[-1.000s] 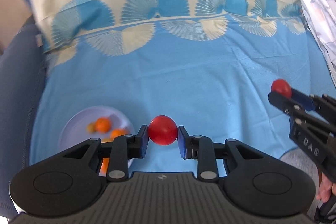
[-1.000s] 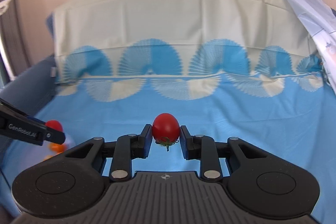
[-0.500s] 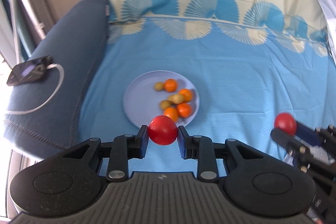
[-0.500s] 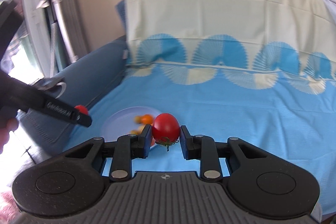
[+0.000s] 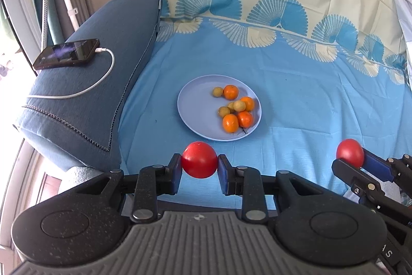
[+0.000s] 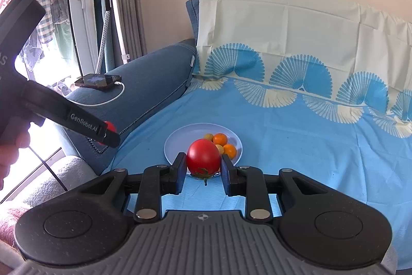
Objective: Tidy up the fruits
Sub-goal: 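Carry both held red tomatoes over the plate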
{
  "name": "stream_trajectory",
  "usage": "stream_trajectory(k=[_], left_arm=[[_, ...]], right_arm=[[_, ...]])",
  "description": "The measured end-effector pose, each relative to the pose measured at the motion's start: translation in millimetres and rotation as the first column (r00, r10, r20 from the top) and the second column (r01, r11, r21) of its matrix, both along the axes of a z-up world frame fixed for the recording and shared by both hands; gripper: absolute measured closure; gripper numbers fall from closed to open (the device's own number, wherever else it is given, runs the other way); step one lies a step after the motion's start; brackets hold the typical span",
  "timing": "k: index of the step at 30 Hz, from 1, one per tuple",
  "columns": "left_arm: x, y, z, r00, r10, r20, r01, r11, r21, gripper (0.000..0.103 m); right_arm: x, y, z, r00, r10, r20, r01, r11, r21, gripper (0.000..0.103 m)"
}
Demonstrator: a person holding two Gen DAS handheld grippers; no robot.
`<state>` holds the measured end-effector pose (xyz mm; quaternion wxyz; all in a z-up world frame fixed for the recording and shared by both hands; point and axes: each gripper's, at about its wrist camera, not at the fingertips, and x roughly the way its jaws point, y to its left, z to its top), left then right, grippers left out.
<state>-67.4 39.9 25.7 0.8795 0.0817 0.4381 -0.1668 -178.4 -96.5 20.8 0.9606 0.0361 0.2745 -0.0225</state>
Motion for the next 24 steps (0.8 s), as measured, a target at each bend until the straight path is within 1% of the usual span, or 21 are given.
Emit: stream_trajectory(k=[12,24], left_arm=[[3,-2,-3,1.000,-0.009,-0.007,0.008,1.000,-0.015,0.070],[19,1,-9,1.000,0.006,-0.028,-0.007,1.000,-0.024,0.070]], right_arm=[[6,-2,-5,1.000,-0.011,-0.029,0.011,1.000,0.010,0.074],[21,1,-11,0.998,-0.025,-0.062,0.026,1.000,0.007,0.074]])
